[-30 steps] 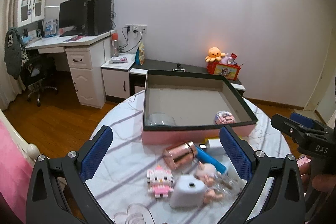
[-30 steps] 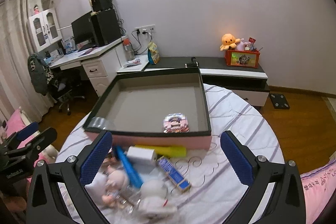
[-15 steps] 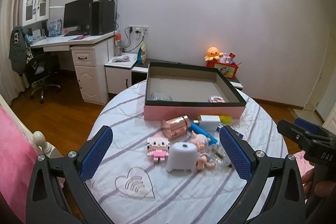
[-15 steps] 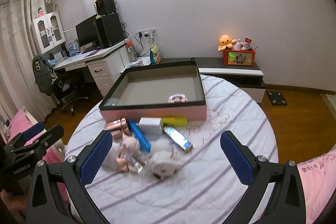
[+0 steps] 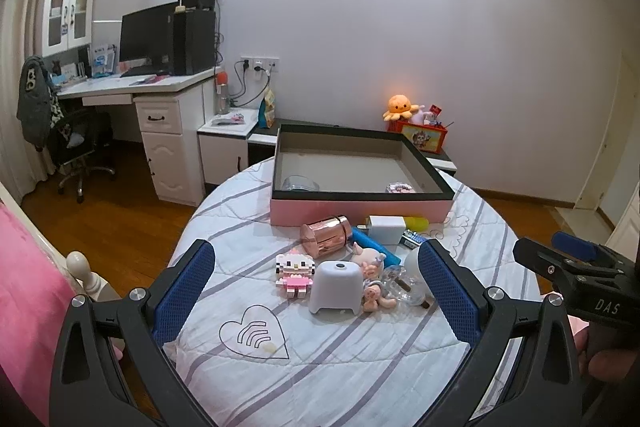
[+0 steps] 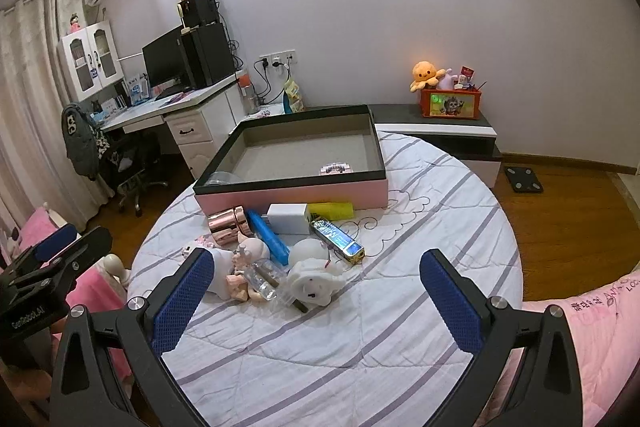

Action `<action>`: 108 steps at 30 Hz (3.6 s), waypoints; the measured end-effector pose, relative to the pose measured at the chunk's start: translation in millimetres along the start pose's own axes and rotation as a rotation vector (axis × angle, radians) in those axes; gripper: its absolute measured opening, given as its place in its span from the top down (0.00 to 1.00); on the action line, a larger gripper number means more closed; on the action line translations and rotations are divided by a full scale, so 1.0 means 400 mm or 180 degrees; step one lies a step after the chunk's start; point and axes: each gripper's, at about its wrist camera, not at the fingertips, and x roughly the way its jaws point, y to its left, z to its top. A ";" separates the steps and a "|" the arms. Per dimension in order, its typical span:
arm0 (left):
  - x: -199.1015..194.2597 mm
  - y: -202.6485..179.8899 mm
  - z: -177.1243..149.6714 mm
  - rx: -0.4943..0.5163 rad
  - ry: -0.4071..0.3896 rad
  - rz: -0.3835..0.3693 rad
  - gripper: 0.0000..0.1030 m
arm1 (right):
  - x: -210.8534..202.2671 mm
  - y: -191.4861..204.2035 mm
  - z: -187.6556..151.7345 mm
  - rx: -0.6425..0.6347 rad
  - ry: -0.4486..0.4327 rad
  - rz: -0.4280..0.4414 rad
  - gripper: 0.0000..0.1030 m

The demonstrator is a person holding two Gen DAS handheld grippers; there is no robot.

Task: Organize rigid objects
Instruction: 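Withdraw both tools from the box back over the toys, then grasp white lamp with left tool while right tool grasps white plush toy, then place white lamp in box with left tool while right tool places plush toy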

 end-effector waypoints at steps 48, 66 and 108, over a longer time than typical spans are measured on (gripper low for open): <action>0.345 -0.029 -0.120 -0.0085 0.0746 -0.0032 0.12 | 0.321 -0.047 -0.065 0.0128 0.0847 0.0212 0.28; 0.361 -0.026 -0.135 -0.0021 0.0852 -0.0043 0.44 | 0.327 -0.021 -0.085 -0.0010 0.0923 0.0165 0.47; 0.238 0.016 0.096 0.0079 0.0168 -0.0187 0.48 | 0.229 -0.004 0.128 -0.0291 0.0282 0.0233 0.48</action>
